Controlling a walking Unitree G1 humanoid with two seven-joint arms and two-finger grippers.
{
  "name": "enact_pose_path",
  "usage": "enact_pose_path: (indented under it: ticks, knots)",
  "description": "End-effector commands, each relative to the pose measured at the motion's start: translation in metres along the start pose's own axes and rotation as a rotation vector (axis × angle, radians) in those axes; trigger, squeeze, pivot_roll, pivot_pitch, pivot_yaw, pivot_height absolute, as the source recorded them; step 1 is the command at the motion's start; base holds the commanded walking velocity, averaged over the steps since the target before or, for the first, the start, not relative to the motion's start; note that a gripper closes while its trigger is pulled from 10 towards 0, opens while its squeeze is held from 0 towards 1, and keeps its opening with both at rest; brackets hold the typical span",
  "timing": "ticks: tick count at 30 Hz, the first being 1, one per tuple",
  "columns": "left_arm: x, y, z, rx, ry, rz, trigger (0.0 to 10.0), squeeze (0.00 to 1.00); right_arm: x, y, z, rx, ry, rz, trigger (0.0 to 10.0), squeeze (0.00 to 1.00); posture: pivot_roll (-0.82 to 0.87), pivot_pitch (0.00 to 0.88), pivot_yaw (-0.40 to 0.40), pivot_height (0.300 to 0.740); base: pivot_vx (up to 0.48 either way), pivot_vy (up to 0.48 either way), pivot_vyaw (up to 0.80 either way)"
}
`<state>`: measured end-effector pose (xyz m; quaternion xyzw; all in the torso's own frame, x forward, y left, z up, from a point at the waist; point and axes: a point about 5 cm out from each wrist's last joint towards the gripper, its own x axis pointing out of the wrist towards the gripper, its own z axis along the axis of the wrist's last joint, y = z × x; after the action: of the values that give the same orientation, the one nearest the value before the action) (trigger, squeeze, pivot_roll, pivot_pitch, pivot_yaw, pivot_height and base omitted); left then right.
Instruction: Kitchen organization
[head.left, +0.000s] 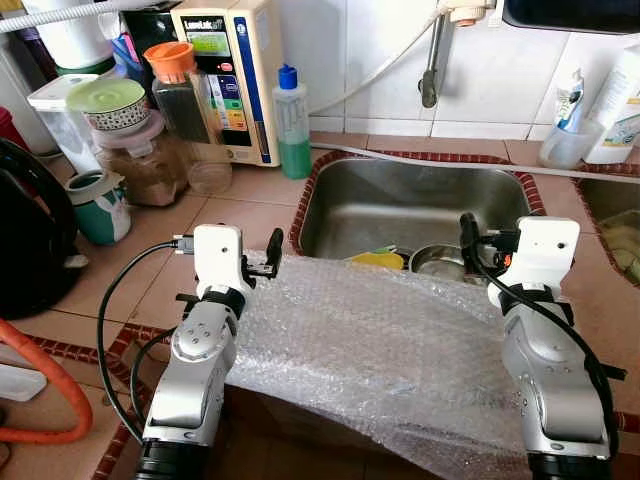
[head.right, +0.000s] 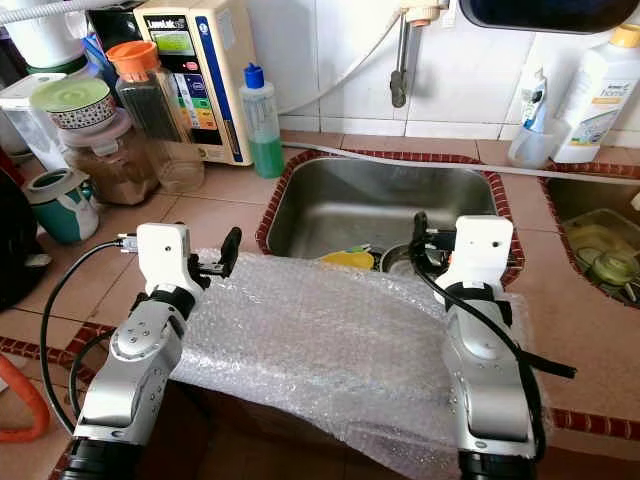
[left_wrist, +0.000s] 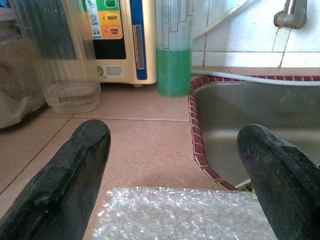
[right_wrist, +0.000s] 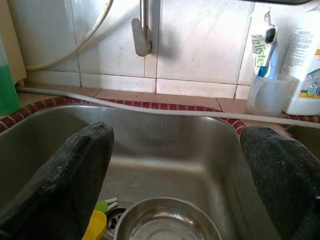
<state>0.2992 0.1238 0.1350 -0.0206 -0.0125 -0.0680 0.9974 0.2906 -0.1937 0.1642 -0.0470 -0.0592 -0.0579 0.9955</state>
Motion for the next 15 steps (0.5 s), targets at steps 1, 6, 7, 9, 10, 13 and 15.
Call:
enact_pose_path:
  ticks: [1,6,7,9,10,13,15]
  knots:
    - [-0.0005,0.0033,-0.0036,0.017,0.02,0.011,10.0,0.0,0.0025,0.0033,0.0005,0.011,0.007,0.011,10.0,0.0,0.02,0.0,0.073,0.74,-0.251,0.0,0.0]
    - [0.0,0.0031,-0.0038,0.013,0.021,0.009,10.0,0.0,0.0026,0.003,-0.0006,0.01,0.011,0.01,10.0,0.0,0.02,0.0,0.075,0.74,-0.249,0.0,0.0]
    - [0.0001,0.0032,-0.0038,0.014,0.02,0.01,10.0,0.0,0.0025,0.0028,-0.0011,0.01,0.012,0.009,10.0,0.0,0.02,0.0,0.075,0.74,-0.255,0.0,0.0]
    - [0.0006,0.0035,-0.0028,0.015,0.017,0.009,10.0,0.0,0.0024,0.0027,-0.0016,0.017,0.017,0.007,10.0,0.0,0.02,0.0,0.075,0.74,-0.279,0.0,0.0]
    - [0.0012,0.0036,-0.0025,0.017,0.016,0.008,10.0,0.0,0.0027,0.0027,-0.0015,0.018,0.017,0.007,10.0,0.0,0.02,0.0,0.075,0.74,-0.277,0.0,0.0]
    - [0.0023,0.0039,-0.0021,0.021,0.014,0.006,10.0,0.0,0.0038,0.0028,-0.0004,0.018,0.014,0.008,10.0,0.0,0.02,0.0,0.076,0.74,-0.294,0.0,0.0]
    - [0.0026,0.0042,-0.002,0.022,0.014,0.006,10.0,0.0,0.0042,0.0025,-0.0004,0.019,0.014,0.006,10.0,0.0,0.02,0.0,0.076,0.74,-0.298,0.0,0.0]
